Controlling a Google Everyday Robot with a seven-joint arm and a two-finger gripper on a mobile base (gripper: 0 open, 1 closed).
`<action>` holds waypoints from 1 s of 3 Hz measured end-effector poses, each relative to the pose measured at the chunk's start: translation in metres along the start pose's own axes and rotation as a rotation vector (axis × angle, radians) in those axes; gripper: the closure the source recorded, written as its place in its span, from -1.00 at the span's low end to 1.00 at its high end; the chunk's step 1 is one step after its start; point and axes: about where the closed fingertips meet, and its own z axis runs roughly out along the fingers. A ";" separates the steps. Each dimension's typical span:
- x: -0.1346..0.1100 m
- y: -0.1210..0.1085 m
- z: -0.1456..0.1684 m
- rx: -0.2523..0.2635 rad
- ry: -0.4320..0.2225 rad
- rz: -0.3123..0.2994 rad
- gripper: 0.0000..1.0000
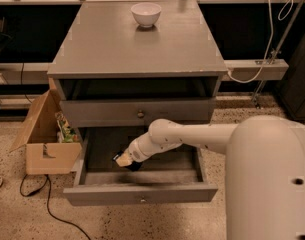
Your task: Place rxbar blueberry into middle drawer
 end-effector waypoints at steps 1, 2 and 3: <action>0.007 -0.010 0.020 0.023 -0.017 0.031 0.01; 0.012 -0.010 0.036 0.011 -0.049 0.057 -0.61; 0.016 -0.010 0.033 0.007 -0.070 0.071 -1.00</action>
Offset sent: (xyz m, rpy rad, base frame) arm 0.0086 0.0183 -0.0505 0.0653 0.0161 -0.0861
